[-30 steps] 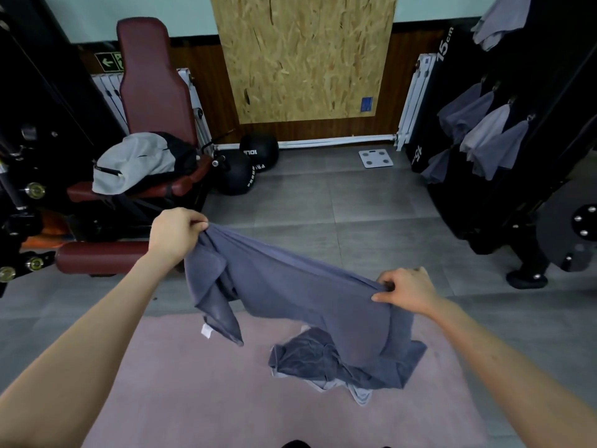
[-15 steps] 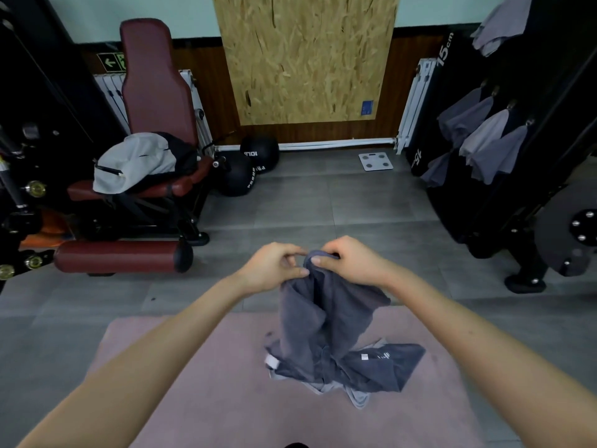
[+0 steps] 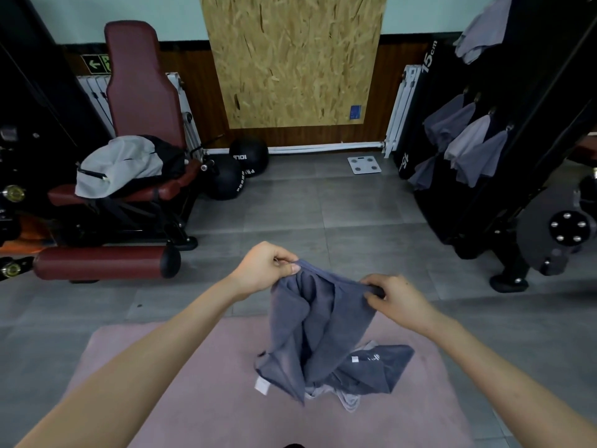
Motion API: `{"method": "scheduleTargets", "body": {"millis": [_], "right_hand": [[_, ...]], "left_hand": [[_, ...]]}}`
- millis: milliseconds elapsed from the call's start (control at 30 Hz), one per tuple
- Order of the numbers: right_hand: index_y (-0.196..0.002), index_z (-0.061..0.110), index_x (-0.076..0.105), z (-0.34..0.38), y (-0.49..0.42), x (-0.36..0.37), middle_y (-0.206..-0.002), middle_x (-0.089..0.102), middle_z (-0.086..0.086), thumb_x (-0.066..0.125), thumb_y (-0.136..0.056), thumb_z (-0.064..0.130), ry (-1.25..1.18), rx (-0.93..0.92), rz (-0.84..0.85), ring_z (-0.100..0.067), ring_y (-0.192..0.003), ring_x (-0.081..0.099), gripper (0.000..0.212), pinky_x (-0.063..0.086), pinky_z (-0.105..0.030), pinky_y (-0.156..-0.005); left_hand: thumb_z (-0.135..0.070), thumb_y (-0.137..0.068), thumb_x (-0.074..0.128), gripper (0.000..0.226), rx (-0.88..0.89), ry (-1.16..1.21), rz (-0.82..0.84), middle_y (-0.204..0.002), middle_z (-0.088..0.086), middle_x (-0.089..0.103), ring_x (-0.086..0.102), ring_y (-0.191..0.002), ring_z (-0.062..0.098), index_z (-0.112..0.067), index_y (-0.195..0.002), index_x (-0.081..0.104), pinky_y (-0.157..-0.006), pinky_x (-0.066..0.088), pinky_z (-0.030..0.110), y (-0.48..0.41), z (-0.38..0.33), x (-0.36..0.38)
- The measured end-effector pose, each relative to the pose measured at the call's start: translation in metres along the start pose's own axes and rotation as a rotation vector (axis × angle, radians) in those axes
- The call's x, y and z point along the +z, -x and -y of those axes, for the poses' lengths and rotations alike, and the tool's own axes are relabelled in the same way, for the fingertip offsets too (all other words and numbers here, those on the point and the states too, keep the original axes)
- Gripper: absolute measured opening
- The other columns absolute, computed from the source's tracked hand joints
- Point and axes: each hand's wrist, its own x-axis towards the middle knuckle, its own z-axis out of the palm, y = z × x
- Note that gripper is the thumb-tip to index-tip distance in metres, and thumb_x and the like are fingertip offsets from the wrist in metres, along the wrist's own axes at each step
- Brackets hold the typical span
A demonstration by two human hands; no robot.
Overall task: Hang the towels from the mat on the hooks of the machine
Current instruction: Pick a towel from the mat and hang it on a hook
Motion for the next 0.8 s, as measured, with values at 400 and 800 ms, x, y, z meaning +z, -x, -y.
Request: {"method": "scheduleTargets", "body": {"millis": [400, 800], "right_hand": [[-0.065, 0.031, 0.058, 0.024, -0.006, -0.017, -0.071, 0.068, 0.015, 0.075, -0.075, 0.019, -0.342, 0.15, -0.351, -0.003, -0.072, 0.061, 0.023, 0.047, -0.025, -0.075], [-0.126, 0.024, 0.058, 0.097, -0.033, 0.003, -0.109, 0.07, -0.002, 0.064, -0.085, 0.016, -0.174, -0.109, -0.163, -0.022, -0.107, 0.061, 0.043, 0.044, -0.033, -0.094]], "left_hand": [[-0.013, -0.078, 0.075, 0.013, 0.021, -0.329, 0.024, -0.068, -0.024, 0.058, 0.055, -0.061, -0.016, -0.012, -0.09, 0.073, -0.062, 0.038, 0.004, -0.005, 0.013, -0.035], [-0.007, -0.076, 0.073, 0.045, 0.126, -0.101, -0.028, -0.07, -0.008, 0.065, 0.052, -0.056, 0.0, -0.028, -0.081, 0.033, -0.063, 0.043, 0.015, 0.008, -0.032, -0.024]]}}
